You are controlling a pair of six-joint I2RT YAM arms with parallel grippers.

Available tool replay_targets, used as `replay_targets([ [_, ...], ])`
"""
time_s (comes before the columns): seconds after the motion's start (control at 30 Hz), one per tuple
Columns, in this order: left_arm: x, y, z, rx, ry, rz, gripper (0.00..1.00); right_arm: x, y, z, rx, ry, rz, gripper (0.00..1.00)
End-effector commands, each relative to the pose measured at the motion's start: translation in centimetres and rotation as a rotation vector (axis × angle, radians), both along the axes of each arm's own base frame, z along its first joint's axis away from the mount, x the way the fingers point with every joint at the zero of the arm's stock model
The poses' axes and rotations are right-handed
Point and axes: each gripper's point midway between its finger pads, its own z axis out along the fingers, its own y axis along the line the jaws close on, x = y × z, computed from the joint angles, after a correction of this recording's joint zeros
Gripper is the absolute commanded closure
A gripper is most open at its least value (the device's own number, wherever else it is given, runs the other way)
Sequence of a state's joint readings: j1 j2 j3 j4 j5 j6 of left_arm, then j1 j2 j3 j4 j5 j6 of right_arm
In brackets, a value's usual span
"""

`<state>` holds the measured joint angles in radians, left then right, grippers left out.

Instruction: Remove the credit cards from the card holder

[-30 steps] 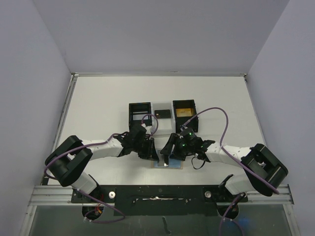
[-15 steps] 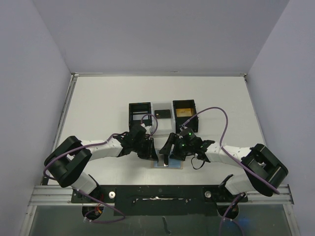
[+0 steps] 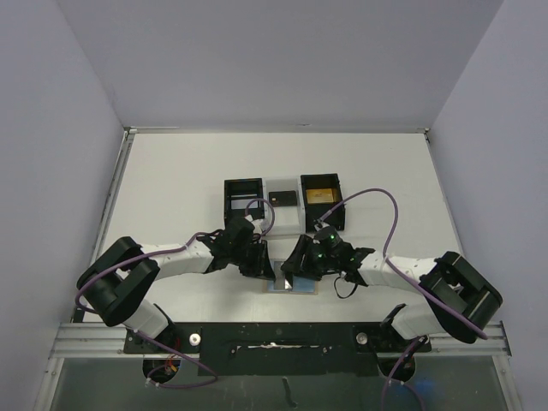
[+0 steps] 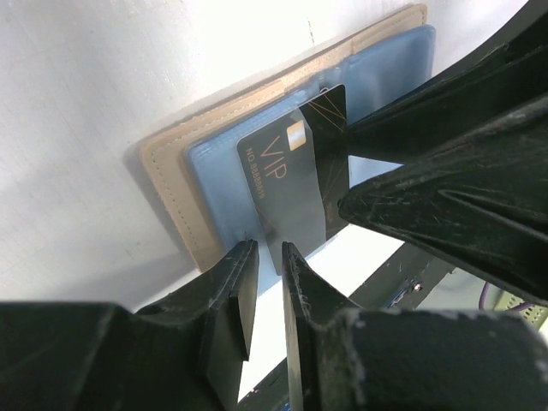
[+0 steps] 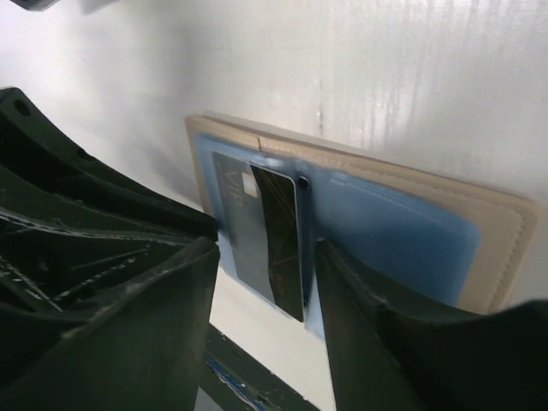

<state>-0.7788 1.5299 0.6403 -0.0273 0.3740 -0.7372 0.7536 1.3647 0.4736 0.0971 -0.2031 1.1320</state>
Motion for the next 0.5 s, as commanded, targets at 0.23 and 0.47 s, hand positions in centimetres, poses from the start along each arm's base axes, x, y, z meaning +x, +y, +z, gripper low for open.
replay_targets([
  [0.23, -0.06, 1.35, -1.49, 0.084, -0.009, 0.001, 0.83, 0.25, -1.13, -0.23, -0.074, -0.022, -0.014, 0.77],
  [0.47, -0.13, 1.42, -1.53, 0.086, -0.008, 0.001, 0.83, 0.23, -0.46, 0.46, -0.025, -0.042, 0.008, 0.77],
])
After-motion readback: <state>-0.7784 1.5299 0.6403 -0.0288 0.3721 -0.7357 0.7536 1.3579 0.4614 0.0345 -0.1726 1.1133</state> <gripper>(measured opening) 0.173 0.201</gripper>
